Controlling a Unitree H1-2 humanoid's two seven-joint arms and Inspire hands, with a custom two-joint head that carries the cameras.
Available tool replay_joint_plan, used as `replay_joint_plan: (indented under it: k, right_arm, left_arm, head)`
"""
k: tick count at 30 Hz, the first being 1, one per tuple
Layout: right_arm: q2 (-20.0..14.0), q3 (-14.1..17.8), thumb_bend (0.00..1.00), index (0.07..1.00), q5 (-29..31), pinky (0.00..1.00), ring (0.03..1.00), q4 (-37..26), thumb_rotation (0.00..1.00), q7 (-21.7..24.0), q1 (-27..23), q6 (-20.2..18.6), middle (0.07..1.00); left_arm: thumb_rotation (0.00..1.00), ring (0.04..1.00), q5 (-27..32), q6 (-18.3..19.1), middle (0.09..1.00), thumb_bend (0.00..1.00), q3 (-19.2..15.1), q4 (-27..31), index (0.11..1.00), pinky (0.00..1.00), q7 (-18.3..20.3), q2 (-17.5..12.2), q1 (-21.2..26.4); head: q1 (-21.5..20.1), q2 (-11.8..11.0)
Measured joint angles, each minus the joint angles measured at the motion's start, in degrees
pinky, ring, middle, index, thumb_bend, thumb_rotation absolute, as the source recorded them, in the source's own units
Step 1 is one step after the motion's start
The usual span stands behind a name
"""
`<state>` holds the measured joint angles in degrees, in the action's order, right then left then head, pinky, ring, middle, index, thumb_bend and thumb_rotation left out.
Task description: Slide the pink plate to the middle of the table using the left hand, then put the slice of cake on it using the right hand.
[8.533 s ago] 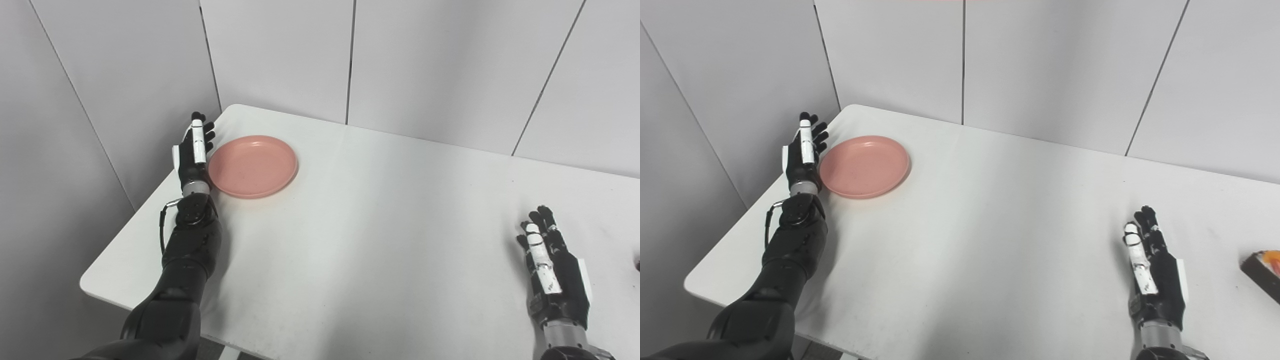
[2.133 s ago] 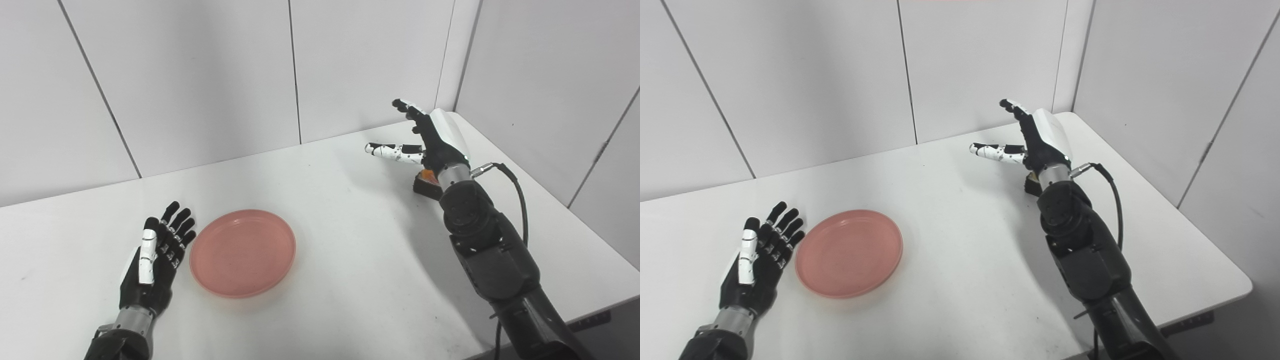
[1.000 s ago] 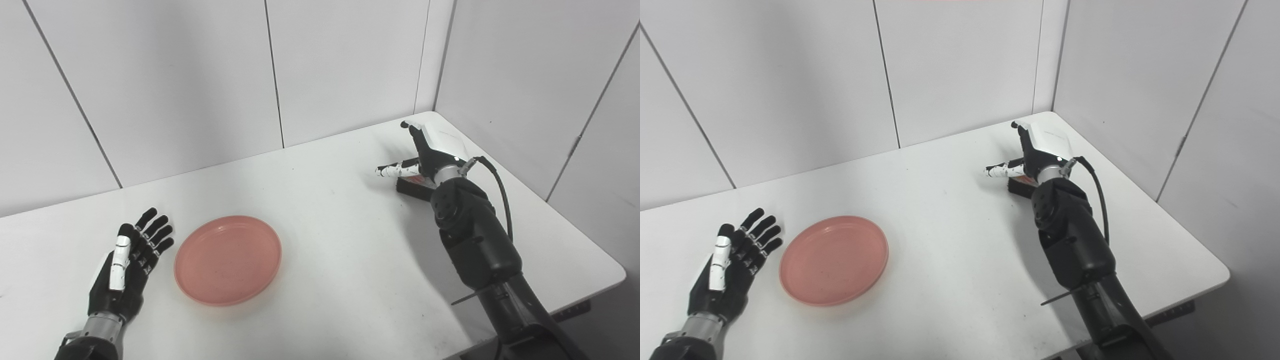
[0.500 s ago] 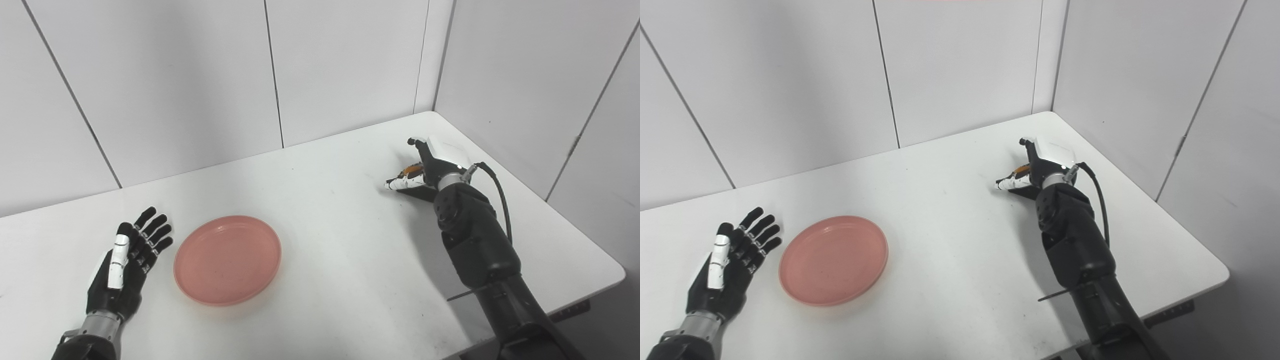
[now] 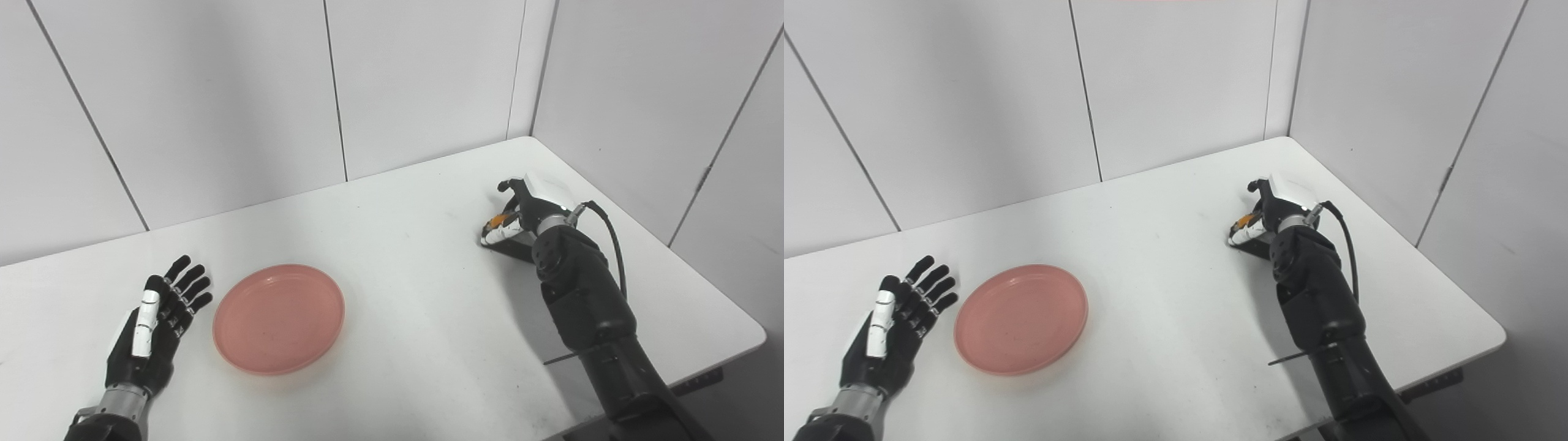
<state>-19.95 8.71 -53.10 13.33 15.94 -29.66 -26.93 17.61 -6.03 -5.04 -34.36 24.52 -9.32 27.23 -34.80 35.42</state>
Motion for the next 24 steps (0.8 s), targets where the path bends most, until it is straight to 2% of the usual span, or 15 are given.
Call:
replay_joint_plan:
  k: [7, 13, 14, 15, 17, 18, 19, 24]
  right_arm:
    - [-0.16, -0.67, 0.55, 0.66, 0.41, 0.1, 0.174, -0.37, 0.0, -0.18, 0.01, 0.0, 0.469]
    - [-0.16, -0.66, 0.55, 0.612, 0.2, 0.13, 0.212, -0.41, 0.0, -0.16, 0.01, 0.0, 0.47]
    - [-0.15, -0.6, 0.54, 0.54, 0.15, 0.15, 0.232, -0.45, 0.0, -0.11, 0.01, 0.0, 0.471]
    - [-0.11, -0.46, 0.53, 0.515, 0.03, 0.17, 0.255, -0.59, 0.0, 0.07, 0.01, 0.0, 0.473]
    - [-0.03, -0.13, 0.52, 0.53, -0.11, 0.28, 0.363, -0.85, 0.0, 0.68, 0.01, 0.0, 0.445]
    - [-0.03, -0.03, 0.52, 0.497, -0.11, 0.34, 0.423, -0.9, 0.0, 0.81, 0.01, 0.0, 0.476]
    - [-0.02, 0.07, 0.52, 0.481, -0.07, 0.36, 0.441, -0.93, 0.0, 0.81, 0.01, 0.0, 0.49]
    - [0.77, 0.88, 0.53, 0.48, 0.34, 0.35, 0.415, -2.33, 0.0, -0.15, 0.03, 0.0, 0.487]
  left_arm:
    - [0.88, 0.902, 0.02, 0.52, 0.902, 0.79, 0.05, 1.06, 0.894, 0.88, 0.0, 0.01, -0.39]
    - [0.9, 0.913, 0.02, 0.94, 0.912, 0.77, 0.06, 1.95, 0.902, 0.9, -0.01, 0.07, -0.91]
    - [0.91, 0.916, 0.02, 0.98, 0.915, 0.77, 0.08, 2.02, 0.906, 0.91, -0.02, 0.07, -0.95]
    - [0.91, 0.915, 0.01, 0.99, 0.914, 0.77, 0.1, 2.04, 0.906, 0.91, -0.04, 0.08, -0.96]
    - [0.91, 0.912, -0.05, 0.99, 0.912, 0.77, 0.15, 2.06, 0.905, 0.9, -0.31, 0.09, -0.99]
    - [0.91, 0.908, -0.05, 1.0, 0.909, 0.77, 0.17, 2.11, 0.902, 0.89, -0.43, 0.09, -1.02]
    - [0.91, 0.908, -0.06, 1.1, 0.91, 0.76, 0.2, 2.29, 0.903, 0.89, -0.52, 0.1, -1.1]
    - [0.91, 0.913, -0.06, 2.09, 0.913, 0.75, 0.36, 3.93, 0.91, 0.9, -0.6, 0.3, -1.96]
  head:
    - [0.18, 0.26]
    - [0.53, 0.44]
    - [0.53, 0.44]
    - [0.53, 0.44]
    - [0.79, 0.53]
    - [0.88, 0.53]
    - [0.97, 0.61]
    - [1.32, 0.7]
